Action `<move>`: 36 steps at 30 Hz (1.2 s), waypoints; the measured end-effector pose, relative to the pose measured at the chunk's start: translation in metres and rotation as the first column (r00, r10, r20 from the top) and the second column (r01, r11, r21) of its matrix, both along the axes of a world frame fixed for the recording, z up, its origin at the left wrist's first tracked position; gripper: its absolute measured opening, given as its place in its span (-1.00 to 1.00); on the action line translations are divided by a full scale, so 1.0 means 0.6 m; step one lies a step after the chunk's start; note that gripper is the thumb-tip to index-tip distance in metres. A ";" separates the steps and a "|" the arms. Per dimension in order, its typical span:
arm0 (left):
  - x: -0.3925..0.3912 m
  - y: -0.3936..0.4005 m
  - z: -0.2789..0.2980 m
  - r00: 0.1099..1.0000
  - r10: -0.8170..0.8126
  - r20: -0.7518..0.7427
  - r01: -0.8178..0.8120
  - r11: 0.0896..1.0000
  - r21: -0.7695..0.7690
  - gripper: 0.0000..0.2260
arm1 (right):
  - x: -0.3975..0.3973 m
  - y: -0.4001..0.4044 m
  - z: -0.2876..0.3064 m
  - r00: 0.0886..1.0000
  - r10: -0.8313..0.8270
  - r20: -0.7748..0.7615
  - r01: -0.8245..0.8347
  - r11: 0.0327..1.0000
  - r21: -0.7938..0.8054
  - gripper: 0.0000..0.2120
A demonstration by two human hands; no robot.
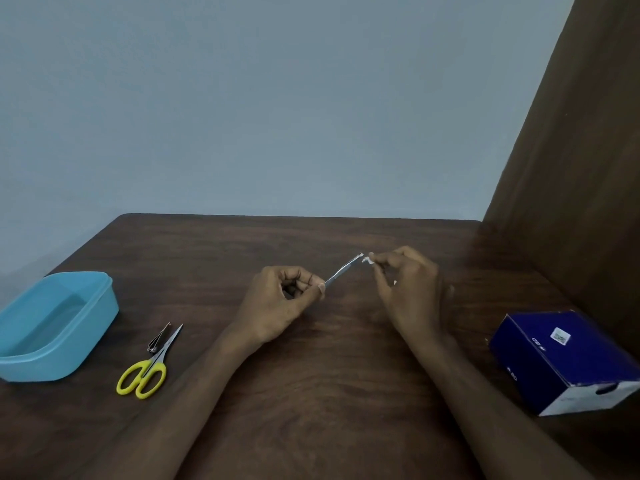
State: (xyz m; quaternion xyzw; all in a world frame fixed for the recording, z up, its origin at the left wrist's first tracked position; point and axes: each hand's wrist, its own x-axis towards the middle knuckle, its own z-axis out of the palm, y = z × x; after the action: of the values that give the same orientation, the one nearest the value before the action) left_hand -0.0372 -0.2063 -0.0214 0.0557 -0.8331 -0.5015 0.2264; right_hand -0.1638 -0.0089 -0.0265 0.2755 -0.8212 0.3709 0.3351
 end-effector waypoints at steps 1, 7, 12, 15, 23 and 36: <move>0.000 -0.001 0.001 1.000 0.006 -0.003 -0.006 1.000 0.002 -0.87 | -0.003 0.003 0.001 1.000 0.006 0.006 -0.006 1.000 -0.030 -0.90; 0.005 0.002 0.006 1.000 0.028 -0.009 -0.027 0.999 0.028 -0.84 | 0.029 0.004 0.024 0.977 0.074 -0.199 -0.107 0.981 -0.163 -0.85; 0.005 -0.002 0.005 1.000 -0.009 -0.012 0.009 1.000 0.027 -0.84 | 0.015 -0.003 0.008 0.989 0.097 -0.114 -0.094 0.995 0.033 -0.80; 0.004 -0.002 0.005 1.000 -0.005 -0.016 0.005 0.999 0.036 -0.83 | 0.004 0.002 0.008 1.000 -0.023 0.008 0.023 1.000 0.007 -0.80; 0.008 0.000 0.010 0.996 -0.031 -0.081 0.043 0.987 0.156 -0.84 | 0.024 -0.018 0.019 0.821 0.466 0.330 -0.264 0.822 -0.505 -0.87; 0.008 -0.001 0.010 0.988 -0.039 -0.149 0.056 0.992 0.113 -0.83 | 0.054 -0.023 0.037 0.654 0.711 0.259 -0.276 0.543 -0.793 -0.87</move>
State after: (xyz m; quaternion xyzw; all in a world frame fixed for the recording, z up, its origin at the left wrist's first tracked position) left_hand -0.0323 -0.2068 -0.0154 0.0118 -0.7846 -0.5573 0.2713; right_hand -0.1311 -0.0226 -0.0042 0.2398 -0.5571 0.7944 0.0316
